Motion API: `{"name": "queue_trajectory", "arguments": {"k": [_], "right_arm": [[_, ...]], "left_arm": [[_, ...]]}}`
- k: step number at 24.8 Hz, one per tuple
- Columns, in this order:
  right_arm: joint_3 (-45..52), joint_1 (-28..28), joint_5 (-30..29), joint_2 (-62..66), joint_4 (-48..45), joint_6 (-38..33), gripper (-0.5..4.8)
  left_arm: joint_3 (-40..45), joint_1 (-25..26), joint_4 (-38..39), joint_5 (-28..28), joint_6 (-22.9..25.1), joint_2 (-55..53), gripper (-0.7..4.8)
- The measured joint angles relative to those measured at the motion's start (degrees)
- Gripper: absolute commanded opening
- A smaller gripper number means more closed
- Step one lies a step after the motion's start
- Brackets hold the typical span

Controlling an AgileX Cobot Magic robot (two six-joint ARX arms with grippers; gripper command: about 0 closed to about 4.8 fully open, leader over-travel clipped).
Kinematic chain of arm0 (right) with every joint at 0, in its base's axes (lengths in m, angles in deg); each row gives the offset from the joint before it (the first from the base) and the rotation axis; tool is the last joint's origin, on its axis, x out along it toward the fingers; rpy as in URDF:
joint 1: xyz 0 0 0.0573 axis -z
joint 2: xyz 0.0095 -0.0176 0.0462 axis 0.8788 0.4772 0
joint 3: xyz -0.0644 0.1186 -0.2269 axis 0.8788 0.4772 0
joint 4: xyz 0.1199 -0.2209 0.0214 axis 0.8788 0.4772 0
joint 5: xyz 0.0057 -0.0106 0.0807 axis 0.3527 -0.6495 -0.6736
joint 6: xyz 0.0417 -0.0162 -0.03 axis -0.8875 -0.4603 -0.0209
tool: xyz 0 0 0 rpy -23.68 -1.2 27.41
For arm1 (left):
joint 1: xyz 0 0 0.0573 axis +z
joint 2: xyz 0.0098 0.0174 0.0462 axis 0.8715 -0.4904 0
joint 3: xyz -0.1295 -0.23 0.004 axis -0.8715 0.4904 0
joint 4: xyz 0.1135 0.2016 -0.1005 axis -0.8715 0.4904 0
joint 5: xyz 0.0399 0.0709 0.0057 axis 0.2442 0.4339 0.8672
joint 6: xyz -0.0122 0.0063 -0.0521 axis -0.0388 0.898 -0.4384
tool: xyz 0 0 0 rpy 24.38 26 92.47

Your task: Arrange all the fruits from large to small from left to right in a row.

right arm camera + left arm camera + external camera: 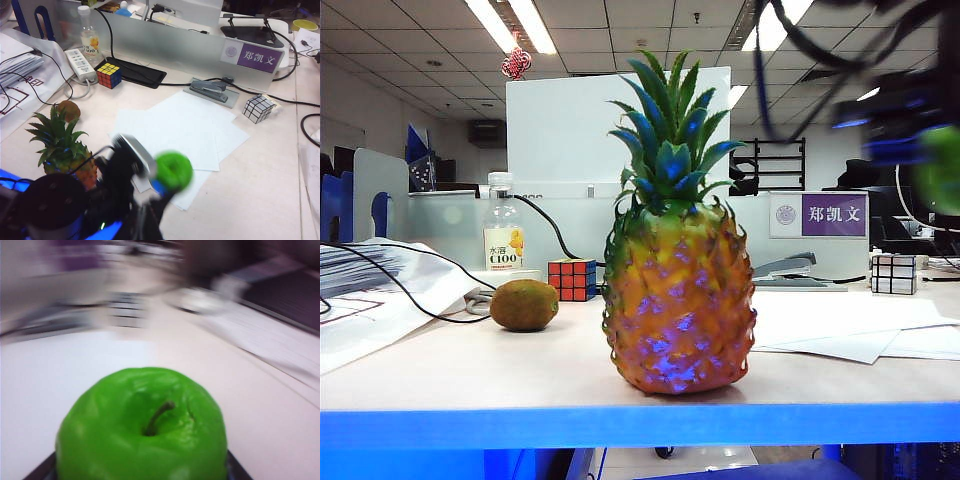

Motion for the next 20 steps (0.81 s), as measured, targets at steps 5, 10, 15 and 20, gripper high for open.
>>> {"name": "queue_trajectory", "arguments": {"k": [5,10,15,20], "right_arm": [[-0.02,0.0,0.0,-1.84,0.07,-0.44,0.17],[-0.33,-0.02,0.04,-1.79,0.07,-0.13,0.17],[-0.33,-0.02,0.04,-1.73,0.07,0.35,0.17],[-0.33,-0.02,-0.52,-1.75,0.07,0.48,0.17]], "left_arm": [[0.13,0.92,2.08,10.29,-8.37,-0.72,-0.05],[0.22,-1.27,6.25,12.48,-16.61,-0.72,-0.05],[2.16,-3.63,14.08,18.75,-27.12,-0.72,-0.05],[2.38,-4.11,20.2,21.92,-32.17,-0.83,-0.05]]}}
